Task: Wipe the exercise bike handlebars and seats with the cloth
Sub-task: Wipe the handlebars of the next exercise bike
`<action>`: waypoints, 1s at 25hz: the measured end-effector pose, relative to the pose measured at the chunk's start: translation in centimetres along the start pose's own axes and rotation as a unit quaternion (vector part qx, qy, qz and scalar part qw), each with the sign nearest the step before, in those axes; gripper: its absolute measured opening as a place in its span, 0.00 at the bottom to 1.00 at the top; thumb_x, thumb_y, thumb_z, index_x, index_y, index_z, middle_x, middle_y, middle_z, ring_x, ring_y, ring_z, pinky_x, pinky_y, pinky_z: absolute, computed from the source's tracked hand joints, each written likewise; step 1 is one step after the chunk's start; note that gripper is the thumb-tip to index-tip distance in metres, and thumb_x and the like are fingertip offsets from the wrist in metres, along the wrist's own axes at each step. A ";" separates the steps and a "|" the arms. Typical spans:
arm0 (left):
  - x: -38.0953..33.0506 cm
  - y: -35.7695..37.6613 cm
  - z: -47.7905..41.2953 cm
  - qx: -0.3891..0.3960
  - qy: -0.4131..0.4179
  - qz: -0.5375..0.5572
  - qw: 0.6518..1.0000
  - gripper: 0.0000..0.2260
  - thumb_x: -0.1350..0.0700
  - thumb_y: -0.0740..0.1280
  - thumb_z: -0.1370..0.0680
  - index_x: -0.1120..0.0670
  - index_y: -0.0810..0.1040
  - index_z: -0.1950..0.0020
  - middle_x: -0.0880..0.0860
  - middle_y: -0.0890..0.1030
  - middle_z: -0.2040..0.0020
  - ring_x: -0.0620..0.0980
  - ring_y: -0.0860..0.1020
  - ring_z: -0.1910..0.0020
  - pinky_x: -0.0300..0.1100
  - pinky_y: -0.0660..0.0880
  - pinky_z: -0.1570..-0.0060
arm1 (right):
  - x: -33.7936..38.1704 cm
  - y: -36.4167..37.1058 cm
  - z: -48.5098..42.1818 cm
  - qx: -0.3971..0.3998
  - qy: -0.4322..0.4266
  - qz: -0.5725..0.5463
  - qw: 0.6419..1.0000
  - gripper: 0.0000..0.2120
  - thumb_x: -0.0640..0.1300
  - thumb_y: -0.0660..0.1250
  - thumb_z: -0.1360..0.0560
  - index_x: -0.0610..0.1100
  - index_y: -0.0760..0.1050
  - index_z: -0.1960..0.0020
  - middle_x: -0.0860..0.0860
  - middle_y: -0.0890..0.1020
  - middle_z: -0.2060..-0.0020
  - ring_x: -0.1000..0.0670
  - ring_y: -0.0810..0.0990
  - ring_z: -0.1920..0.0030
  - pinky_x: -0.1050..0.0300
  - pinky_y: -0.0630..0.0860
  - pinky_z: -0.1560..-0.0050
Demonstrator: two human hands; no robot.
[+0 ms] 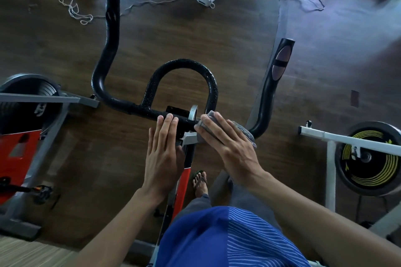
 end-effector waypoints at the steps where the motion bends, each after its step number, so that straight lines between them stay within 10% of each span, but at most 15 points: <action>1: 0.0 0.0 0.0 0.000 -0.001 -0.002 1.000 0.29 0.60 0.60 0.19 0.59 0.56 0.19 0.55 0.55 0.18 0.53 0.48 0.18 0.61 0.53 0.22 | -0.3 -0.3 0.5 -0.007 -0.003 -0.003 1.000 0.31 0.34 0.63 0.21 0.49 0.62 0.21 0.51 0.60 0.20 0.48 0.54 0.19 0.52 0.53 0.20; 7: -0.1 -0.4 -0.2 -0.021 -0.001 -0.036 0.999 0.35 0.65 0.68 0.24 0.60 0.58 0.20 0.55 0.57 0.19 0.53 0.49 0.18 0.55 0.43 0.20 | -4.3 -1.2 4.2 -0.057 0.058 -0.015 0.997 0.32 0.37 0.73 0.24 0.48 0.66 0.23 0.47 0.64 0.22 0.45 0.59 0.21 0.40 0.62 0.23; 25: -3.9 1.9 -0.6 -0.001 0.108 -0.106 0.989 0.29 0.60 0.63 0.23 0.59 0.63 0.22 0.57 0.63 0.21 0.56 0.55 0.19 0.58 0.41 0.22 | -4.4 -0.8 4.5 -0.156 0.193 -0.064 0.967 0.19 0.42 0.61 0.18 0.46 0.74 0.28 0.45 0.71 0.27 0.45 0.63 0.23 0.40 0.60 0.23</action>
Point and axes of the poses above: each hand's wrist, its own z-axis away from the middle knuckle, its own y-axis out of the palm, x = y × z, the point moved 10 cm from there along -z, towards the middle knuckle
